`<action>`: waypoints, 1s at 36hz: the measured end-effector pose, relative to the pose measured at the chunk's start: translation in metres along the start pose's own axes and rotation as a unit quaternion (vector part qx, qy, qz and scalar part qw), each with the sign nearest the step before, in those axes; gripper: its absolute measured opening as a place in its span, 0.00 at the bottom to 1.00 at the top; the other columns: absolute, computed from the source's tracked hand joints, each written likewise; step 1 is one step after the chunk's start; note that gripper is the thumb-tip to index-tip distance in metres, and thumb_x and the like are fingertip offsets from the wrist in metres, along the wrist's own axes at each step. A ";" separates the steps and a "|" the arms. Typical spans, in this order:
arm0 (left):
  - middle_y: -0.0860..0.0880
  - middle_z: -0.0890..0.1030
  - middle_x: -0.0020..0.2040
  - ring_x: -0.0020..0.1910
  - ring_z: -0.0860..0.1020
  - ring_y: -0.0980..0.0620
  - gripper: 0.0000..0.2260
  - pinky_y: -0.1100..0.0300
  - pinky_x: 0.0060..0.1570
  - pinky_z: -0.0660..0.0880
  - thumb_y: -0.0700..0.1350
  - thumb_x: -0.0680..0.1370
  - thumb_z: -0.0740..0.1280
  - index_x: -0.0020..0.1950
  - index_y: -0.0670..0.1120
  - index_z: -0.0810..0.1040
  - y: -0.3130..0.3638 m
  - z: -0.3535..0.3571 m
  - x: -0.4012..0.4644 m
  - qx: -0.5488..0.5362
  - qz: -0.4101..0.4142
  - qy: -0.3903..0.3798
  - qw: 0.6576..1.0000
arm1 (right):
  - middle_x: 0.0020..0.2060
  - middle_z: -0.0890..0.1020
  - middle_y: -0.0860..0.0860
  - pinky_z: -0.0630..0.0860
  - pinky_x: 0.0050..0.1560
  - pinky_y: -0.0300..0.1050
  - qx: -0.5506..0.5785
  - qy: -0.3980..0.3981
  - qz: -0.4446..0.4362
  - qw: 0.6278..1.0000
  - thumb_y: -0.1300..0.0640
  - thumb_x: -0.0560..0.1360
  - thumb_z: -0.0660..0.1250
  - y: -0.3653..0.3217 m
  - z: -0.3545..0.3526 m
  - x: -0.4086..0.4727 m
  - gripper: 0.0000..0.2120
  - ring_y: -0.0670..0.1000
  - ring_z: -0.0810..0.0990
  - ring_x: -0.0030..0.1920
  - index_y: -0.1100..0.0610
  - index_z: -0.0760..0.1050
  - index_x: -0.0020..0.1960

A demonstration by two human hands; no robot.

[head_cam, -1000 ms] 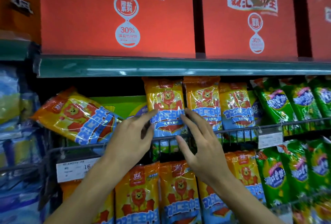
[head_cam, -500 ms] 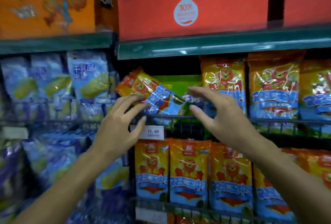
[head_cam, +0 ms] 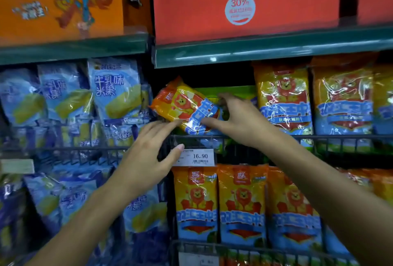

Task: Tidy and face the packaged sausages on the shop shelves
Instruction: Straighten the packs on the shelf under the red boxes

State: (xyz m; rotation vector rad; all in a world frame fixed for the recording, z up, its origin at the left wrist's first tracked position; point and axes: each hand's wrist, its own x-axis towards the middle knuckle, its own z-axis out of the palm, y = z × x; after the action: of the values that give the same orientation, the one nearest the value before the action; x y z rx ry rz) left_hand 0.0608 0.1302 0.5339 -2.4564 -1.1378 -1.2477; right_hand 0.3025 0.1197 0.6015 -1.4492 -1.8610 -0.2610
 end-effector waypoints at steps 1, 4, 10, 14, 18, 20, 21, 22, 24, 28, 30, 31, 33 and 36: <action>0.61 0.65 0.74 0.79 0.57 0.57 0.26 0.53 0.77 0.59 0.62 0.83 0.60 0.81 0.60 0.62 0.003 0.001 0.002 -0.030 -0.012 -0.009 0.999 | 0.66 0.79 0.53 0.78 0.62 0.54 -0.001 -0.002 0.009 1.000 0.31 0.71 0.72 -0.003 0.000 0.001 0.47 0.55 0.78 0.64 0.57 0.62 0.79; 0.58 0.60 0.77 0.81 0.50 0.58 0.27 0.48 0.76 0.56 0.59 0.82 0.62 0.81 0.64 0.58 0.012 0.002 0.006 -0.102 -0.050 -0.033 0.993 | 0.65 0.79 0.52 0.75 0.65 0.55 -0.024 -0.018 0.044 0.999 0.30 0.68 0.74 -0.013 0.000 0.006 0.46 0.55 0.77 0.65 0.56 0.68 0.75; 0.57 0.50 0.81 0.82 0.47 0.56 0.24 0.45 0.78 0.56 0.58 0.82 0.63 0.77 0.70 0.62 0.011 0.002 0.007 -0.203 -0.073 -0.022 0.976 | 0.61 0.76 0.45 0.72 0.58 0.42 0.028 -0.055 0.093 0.994 0.36 0.65 0.79 -0.021 -0.011 0.009 0.39 0.47 0.76 0.60 0.53 0.73 0.69; 0.69 0.50 0.70 0.79 0.48 0.64 0.23 0.49 0.77 0.56 0.54 0.83 0.64 0.75 0.72 0.64 0.004 0.010 0.003 -0.234 -0.046 0.009 0.971 | 0.57 0.82 0.49 0.79 0.53 0.52 0.048 -0.044 0.104 0.992 0.35 0.63 0.80 -0.015 -0.015 0.009 0.36 0.51 0.82 0.54 0.50 0.73 0.63; 0.72 0.50 0.68 0.78 0.50 0.65 0.22 0.53 0.74 0.58 0.54 0.82 0.65 0.73 0.74 0.65 0.000 0.015 0.001 -0.241 -0.039 0.029 0.969 | 0.48 0.85 0.47 0.81 0.52 0.57 0.103 -0.011 0.066 0.992 0.42 0.65 0.82 -0.005 -0.017 0.004 0.29 0.46 0.85 0.46 0.53 0.74 0.57; 0.70 0.50 0.70 0.79 0.52 0.61 0.22 0.55 0.72 0.59 0.55 0.82 0.66 0.71 0.75 0.65 0.000 0.016 0.001 -0.244 -0.043 0.037 0.968 | 0.49 0.84 0.46 0.82 0.50 0.53 0.109 0.019 0.041 0.993 0.43 0.65 0.82 -0.003 -0.014 -0.002 0.28 0.45 0.84 0.48 0.53 0.74 0.57; 0.69 0.51 0.71 0.79 0.53 0.61 0.22 0.56 0.72 0.58 0.55 0.82 0.66 0.71 0.76 0.66 0.001 0.017 0.000 -0.245 -0.043 0.043 0.968 | 0.50 0.83 0.45 0.82 0.51 0.49 0.110 0.041 0.032 0.993 0.44 0.65 0.82 -0.003 -0.011 -0.005 0.28 0.44 0.84 0.49 0.52 0.73 0.57; 0.68 0.52 0.72 0.78 0.54 0.62 0.22 0.57 0.72 0.57 0.54 0.82 0.66 0.70 0.76 0.66 0.001 0.018 0.000 -0.245 -0.043 0.052 0.967 | 0.51 0.82 0.44 0.82 0.50 0.44 0.120 0.064 0.020 0.991 0.45 0.66 0.82 -0.004 -0.008 -0.009 0.26 0.42 0.83 0.50 0.51 0.73 0.57; 0.67 0.54 0.73 0.75 0.55 0.66 0.21 0.58 0.71 0.56 0.52 0.82 0.67 0.70 0.74 0.68 0.002 0.020 0.000 -0.246 -0.044 0.072 0.966 | 0.49 0.82 0.40 0.81 0.50 0.37 0.156 0.108 -0.005 0.982 0.49 0.68 0.81 -0.005 0.000 -0.017 0.24 0.37 0.83 0.49 0.51 0.74 0.57; 0.65 0.57 0.72 0.69 0.55 0.77 0.21 0.60 0.71 0.58 0.51 0.81 0.68 0.71 0.70 0.70 0.004 0.024 -0.002 -0.235 -0.030 0.108 0.966 | 0.49 0.83 0.39 0.82 0.48 0.39 0.193 0.173 -0.037 0.965 0.53 0.69 0.81 -0.001 0.010 -0.027 0.24 0.38 0.84 0.48 0.53 0.75 0.60; 0.66 0.59 0.71 0.69 0.57 0.78 0.20 0.66 0.69 0.57 0.51 0.81 0.69 0.70 0.69 0.72 0.005 0.025 -0.002 -0.225 -0.027 0.120 0.967 | 0.50 0.83 0.40 0.83 0.46 0.40 0.189 0.198 -0.061 0.960 0.53 0.69 0.81 0.002 0.014 -0.030 0.24 0.39 0.84 0.48 0.53 0.75 0.60; 0.69 0.60 0.70 0.69 0.58 0.77 0.19 0.69 0.68 0.57 0.51 0.80 0.69 0.68 0.69 0.73 0.005 0.026 -0.002 -0.219 -0.027 0.128 0.967 | 0.51 0.83 0.40 0.83 0.45 0.39 0.190 0.210 -0.077 0.956 0.53 0.69 0.81 0.003 0.016 -0.033 0.24 0.40 0.84 0.49 0.54 0.75 0.60; 0.73 0.61 0.67 0.71 0.61 0.74 0.15 0.72 0.66 0.58 0.52 0.79 0.70 0.63 0.66 0.76 0.004 0.027 -0.004 -0.214 -0.032 0.150 0.965 | 0.54 0.82 0.41 0.82 0.48 0.36 0.184 0.232 -0.119 0.948 0.53 0.69 0.80 0.003 0.019 -0.039 0.24 0.39 0.84 0.52 0.52 0.73 0.60; 0.68 0.67 0.66 0.68 0.68 0.70 0.09 0.73 0.64 0.65 0.54 0.77 0.69 0.56 0.62 0.80 0.003 0.028 -0.008 -0.236 -0.037 0.183 0.954 | 0.59 0.79 0.40 0.80 0.54 0.35 0.180 0.260 -0.174 0.933 0.53 0.71 0.78 0.001 0.021 -0.048 0.24 0.40 0.81 0.59 0.48 0.71 0.62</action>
State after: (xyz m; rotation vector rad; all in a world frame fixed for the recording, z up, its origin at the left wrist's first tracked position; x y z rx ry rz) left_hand 0.0778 0.1358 0.5101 -2.3313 -0.9156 -2.0995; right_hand 0.2985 0.0959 0.5549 -0.7062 -1.6016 -0.4070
